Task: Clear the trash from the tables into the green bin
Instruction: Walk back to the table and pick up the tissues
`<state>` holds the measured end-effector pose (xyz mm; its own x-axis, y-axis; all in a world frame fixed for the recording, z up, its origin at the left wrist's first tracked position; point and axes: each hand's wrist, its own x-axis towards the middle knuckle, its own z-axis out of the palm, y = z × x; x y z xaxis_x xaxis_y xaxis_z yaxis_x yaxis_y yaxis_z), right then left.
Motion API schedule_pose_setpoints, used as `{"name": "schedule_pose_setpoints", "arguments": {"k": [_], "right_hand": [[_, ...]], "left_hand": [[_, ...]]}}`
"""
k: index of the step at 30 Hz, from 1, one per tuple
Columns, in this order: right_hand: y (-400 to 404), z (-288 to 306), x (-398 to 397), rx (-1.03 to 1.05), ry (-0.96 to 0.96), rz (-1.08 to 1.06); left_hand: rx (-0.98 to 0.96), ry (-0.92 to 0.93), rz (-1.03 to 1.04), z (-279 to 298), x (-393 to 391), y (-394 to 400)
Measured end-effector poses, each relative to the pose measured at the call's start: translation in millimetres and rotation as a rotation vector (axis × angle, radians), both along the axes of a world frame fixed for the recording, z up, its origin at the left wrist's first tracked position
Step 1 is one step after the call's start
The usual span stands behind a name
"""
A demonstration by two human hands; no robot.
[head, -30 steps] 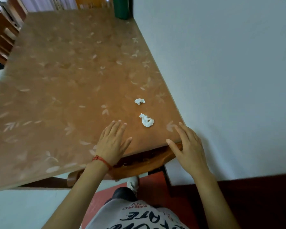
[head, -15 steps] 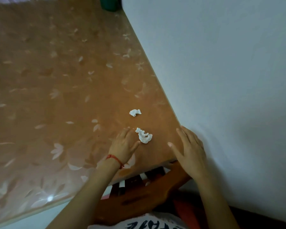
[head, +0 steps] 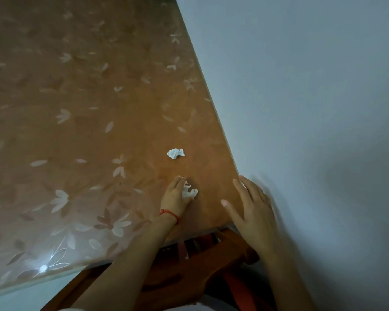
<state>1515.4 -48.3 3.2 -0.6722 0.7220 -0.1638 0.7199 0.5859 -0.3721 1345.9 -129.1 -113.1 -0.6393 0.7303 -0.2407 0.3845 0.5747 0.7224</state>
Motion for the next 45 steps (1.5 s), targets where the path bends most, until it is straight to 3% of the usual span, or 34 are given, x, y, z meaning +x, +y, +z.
{"name": "schedule_pose_setpoints", "arguments": {"k": [10, 18, 27, 37, 45], "right_hand": [[9.9, -4.1, -11.6, -0.037, -0.035, 0.013], [21.2, -16.2, -42.7, -0.089, 0.020, 0.065], [35.0, -55.0, -125.6, -0.338, 0.174, 0.108], [49.3, -104.2, -193.6, -0.353, 0.158, 0.085], [51.7, -121.6, -211.3, -0.233, 0.089, 0.100]], "left_hand": [[0.132, 0.201, 0.081, -14.0, -6.7, 3.5], [0.217, -0.270, 0.523, 13.3, -18.4, -6.6], [0.283, -0.475, 0.852, 32.7, -48.5, -44.2], [0.292, -0.466, 0.943, 33.8, -59.3, -78.3], [0.286, -0.486, 0.979, 33.6, -49.4, -87.3]]}}
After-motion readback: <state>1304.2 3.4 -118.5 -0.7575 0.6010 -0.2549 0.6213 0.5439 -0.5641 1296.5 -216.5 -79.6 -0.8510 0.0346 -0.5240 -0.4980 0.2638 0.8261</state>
